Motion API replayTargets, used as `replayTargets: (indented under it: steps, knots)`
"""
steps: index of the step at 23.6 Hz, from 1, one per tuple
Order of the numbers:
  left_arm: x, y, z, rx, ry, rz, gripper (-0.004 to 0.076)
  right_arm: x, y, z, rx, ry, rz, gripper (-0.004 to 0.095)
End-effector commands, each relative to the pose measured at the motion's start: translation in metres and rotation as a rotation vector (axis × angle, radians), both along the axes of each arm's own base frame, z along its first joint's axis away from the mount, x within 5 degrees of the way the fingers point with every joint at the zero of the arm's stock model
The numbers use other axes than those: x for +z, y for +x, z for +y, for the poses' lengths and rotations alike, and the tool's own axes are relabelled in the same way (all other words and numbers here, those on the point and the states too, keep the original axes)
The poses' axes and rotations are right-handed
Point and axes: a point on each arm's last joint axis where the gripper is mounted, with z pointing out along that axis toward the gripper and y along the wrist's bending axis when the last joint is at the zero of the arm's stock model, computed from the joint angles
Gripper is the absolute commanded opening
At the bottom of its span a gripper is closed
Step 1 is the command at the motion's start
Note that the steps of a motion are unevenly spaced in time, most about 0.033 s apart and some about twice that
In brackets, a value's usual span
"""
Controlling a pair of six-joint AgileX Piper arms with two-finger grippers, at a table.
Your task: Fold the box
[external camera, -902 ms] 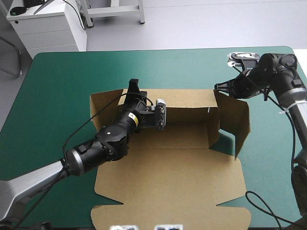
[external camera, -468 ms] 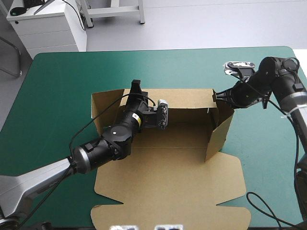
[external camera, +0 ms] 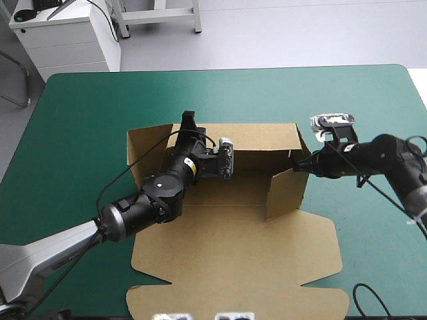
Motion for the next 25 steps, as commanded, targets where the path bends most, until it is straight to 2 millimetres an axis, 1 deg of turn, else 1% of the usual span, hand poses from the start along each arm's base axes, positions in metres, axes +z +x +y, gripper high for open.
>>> replayTargets:
  steps: [1, 5, 8, 10, 11, 13, 14, 15, 16, 20, 21, 25]
  knots:
    - [0.019, -0.002, 0.003, 0.016, -0.056, -0.037, -0.0008, 0.011, -0.021, 0.0, 0.01, 0.032, -0.24, -0.0014]
    - [0.019, -0.002, 0.003, 0.015, -0.056, -0.037, -0.0008, -0.003, -0.038, -0.002, 0.029, 0.026, -0.357, -0.0014]
    - [0.019, -0.002, 0.003, 0.015, -0.056, -0.037, -0.0008, -0.014, -0.048, -0.004, 0.037, 0.007, -0.418, -0.0011]
    - [0.019, -0.002, 0.003, 0.015, -0.056, -0.037, -0.0008, -0.02, -0.051, -0.004, 0.073, -0.024, -0.43, 0.0026]
    - [0.019, -0.002, 0.003, 0.013, -0.056, -0.037, -0.0008, -0.024, -0.053, -0.003, 0.101, -0.037, -0.414, 0.0157]
    - [0.019, -0.002, 0.003, 0.013, -0.056, -0.037, -0.0008, -0.025, -0.054, -0.002, 0.137, -0.05, -0.412, 0.0352]
    - [0.019, -0.002, 0.003, 0.013, -0.056, -0.037, -0.0008, -0.025, -0.055, -0.002, 0.149, -0.057, -0.417, 0.0494]
    - [0.019, -0.002, 0.003, 0.013, -0.056, -0.037, -0.0008, -0.025, -0.055, -0.002, 0.149, -0.057, -0.417, 0.0577]
    - [0.019, -0.002, 0.003, 0.013, -0.056, -0.037, -0.0008, -0.025, -0.055, -0.001, 0.168, -0.063, -0.419, 0.0692]
    - [0.019, -0.002, 0.003, 0.011, -0.057, -0.037, -0.0008, -0.027, -0.061, 0.004, 0.252, -0.043, -0.388, 0.0685]
    - [0.019, -0.002, 0.002, 0.006, -0.054, -0.042, -0.0008, -0.028, -0.062, 0.005, 0.262, -0.038, -0.381, 0.0672]
    - [0.02, -0.002, 0.002, 0.001, -0.044, -0.053, -0.0008, -0.027, -0.062, 0.006, 0.264, -0.015, -0.373, 0.0671]
